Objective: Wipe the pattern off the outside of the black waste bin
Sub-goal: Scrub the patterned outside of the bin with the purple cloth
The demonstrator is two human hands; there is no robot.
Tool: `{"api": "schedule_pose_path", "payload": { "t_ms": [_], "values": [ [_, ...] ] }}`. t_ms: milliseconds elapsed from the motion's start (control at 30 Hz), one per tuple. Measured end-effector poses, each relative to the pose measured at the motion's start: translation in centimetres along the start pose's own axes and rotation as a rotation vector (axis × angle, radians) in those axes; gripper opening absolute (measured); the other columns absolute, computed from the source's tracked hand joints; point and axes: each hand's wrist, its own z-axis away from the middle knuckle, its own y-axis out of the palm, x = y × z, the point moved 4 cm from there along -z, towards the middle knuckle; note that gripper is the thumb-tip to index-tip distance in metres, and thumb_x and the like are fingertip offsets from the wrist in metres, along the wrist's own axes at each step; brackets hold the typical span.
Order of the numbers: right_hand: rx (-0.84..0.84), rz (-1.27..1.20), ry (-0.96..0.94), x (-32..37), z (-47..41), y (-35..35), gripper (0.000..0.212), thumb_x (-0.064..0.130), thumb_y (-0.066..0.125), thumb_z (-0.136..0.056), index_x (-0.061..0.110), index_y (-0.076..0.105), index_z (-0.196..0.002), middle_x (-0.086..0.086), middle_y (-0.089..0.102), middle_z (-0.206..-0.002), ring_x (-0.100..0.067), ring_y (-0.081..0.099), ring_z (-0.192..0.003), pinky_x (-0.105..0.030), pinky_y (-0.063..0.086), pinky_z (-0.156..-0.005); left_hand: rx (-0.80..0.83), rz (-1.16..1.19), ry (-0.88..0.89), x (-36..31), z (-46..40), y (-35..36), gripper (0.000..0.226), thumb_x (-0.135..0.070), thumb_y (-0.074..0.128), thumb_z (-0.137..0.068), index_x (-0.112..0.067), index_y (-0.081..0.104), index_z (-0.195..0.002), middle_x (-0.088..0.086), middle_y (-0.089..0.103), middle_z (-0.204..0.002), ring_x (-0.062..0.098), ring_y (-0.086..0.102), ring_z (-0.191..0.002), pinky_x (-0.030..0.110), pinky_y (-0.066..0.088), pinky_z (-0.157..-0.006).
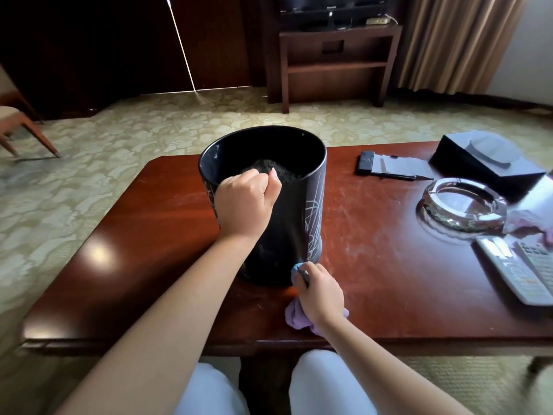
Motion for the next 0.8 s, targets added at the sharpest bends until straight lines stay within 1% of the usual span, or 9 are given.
{"api": "schedule_pose_path", "payload": {
  "t_ms": [100, 167, 333, 400, 500, 600, 667, 700, 800],
  "values": [
    [-0.311, -0.143, -0.293, 3.6, 0.9, -1.8, 0.019, 0.031, 0.051, -0.089, 0.020, 0.064, -0.095, 0.003, 0.063, -0.087, -0.017, 0.061, -0.063, -0.025, 0.043, -0.049, -0.018, -0.020, 0.000, 0.1, 0.0, -0.1, 0.047, -0.020, 0.053, -0.087, -0.017, 0.027, -0.048, 0.006, 0.031, -0.040, 0.026, 0.028, -0.035, 0.024, 0.011, -0.051],
    [-0.379, -0.191, -0.447, 6.2, 1.1, -2.4, 0.020, 0.030, 0.051, -0.090, 0.019, 0.064, -0.100, 0.003, 0.062, -0.093, -0.012, 0.058, -0.065, -0.024, 0.042, -0.048, -0.025, -0.024, -0.003, 0.1, 0.0, -0.1, 0.048, -0.020, 0.053, -0.087, -0.014, 0.031, -0.044, 0.006, 0.033, -0.039, 0.027, 0.029, -0.035, 0.024, 0.010, -0.052],
    [-0.180, 0.039, -0.456, 8.0, 0.2, -1.1, 0.025, 0.024, 0.054, -0.083, 0.025, 0.063, -0.106, 0.002, 0.052, -0.096, -0.017, 0.052, -0.060, -0.024, 0.031, -0.046, -0.016, -0.007, 0.011, 0.1, -0.1, -0.3, 0.047, -0.019, 0.052, -0.087, -0.014, 0.032, -0.045, 0.007, 0.035, -0.039, 0.027, 0.031, -0.035, 0.025, 0.006, -0.054],
    [-0.126, 0.276, -0.578, 6.8, 1.1, 1.0, 0.031, 0.019, 0.066, -0.062, 0.023, 0.068, -0.093, -0.001, 0.044, -0.090, -0.019, 0.052, -0.056, -0.024, 0.028, -0.039, -0.016, 0.000, 0.019, 0.0, -0.1, -0.3, 0.046, -0.019, 0.052, -0.087, -0.016, 0.031, -0.046, 0.007, 0.035, -0.040, 0.028, 0.031, -0.035, 0.025, 0.006, -0.055],
    [-0.024, 0.403, -0.544, 4.3, 1.7, 2.9, 0.038, 0.016, 0.082, -0.037, 0.020, 0.068, -0.073, -0.001, 0.046, -0.083, -0.018, 0.052, -0.050, -0.023, 0.032, -0.034, -0.009, -0.003, 0.024, 0.0, -0.1, -0.3, 0.044, -0.021, 0.051, -0.088, -0.019, 0.028, -0.050, 0.006, 0.035, -0.040, 0.027, 0.032, -0.035, 0.024, 0.012, -0.051],
    [0.038, 0.335, -0.499, 3.8, 1.4, 2.5, 0.065, 0.016, 0.084, -0.031, 0.020, 0.063, -0.092, 0.000, 0.040, -0.092, -0.018, 0.055, -0.056, -0.024, 0.037, -0.036, -0.015, -0.003, 0.024, 0.0, 0.0, -0.2, 0.045, -0.020, 0.051, -0.088, -0.017, 0.031, -0.048, 0.006, 0.036, -0.041, 0.027, 0.033, -0.036, 0.025, 0.015, -0.050],
    [0.002, 0.271, -0.474, 4.0, 0.8, 1.4, 0.094, 0.017, 0.086, -0.024, 0.022, 0.051, -0.111, 0.000, 0.040, -0.099, -0.019, 0.057, -0.059, -0.025, 0.043, -0.039, -0.023, -0.007, 0.019, 0.1, 0.1, -0.1, 0.046, -0.020, 0.051, -0.088, -0.014, 0.035, -0.046, 0.006, 0.037, -0.041, 0.028, 0.034, -0.036, 0.025, 0.016, -0.049],
    [-0.031, 0.239, -0.467, 4.0, 0.7, 0.9, 0.098, 0.019, 0.085, -0.024, 0.023, 0.048, -0.115, 0.000, 0.040, -0.101, -0.020, 0.057, -0.059, -0.025, 0.044, -0.040, -0.025, -0.003, 0.015, 0.1, 0.1, 0.0, 0.046, -0.019, 0.051, -0.089, -0.013, 0.036, -0.046, 0.006, 0.036, -0.041, 0.028, 0.033, -0.036, 0.026, 0.017, -0.049],
    [0.012, 0.285, -0.561, 3.2, 0.9, 1.5, 0.064, 0.025, 0.068, -0.051, 0.033, 0.052, -0.113, 0.003, 0.043, -0.094, -0.015, 0.054, -0.058, -0.023, 0.039, -0.040, -0.029, 0.006, 0.014, 0.1, 0.2, 0.1, 0.046, -0.019, 0.051, -0.089, -0.012, 0.036, -0.046, 0.006, 0.036, -0.041, 0.028, 0.034, -0.036, 0.026, 0.019, -0.048]
  ]
}}
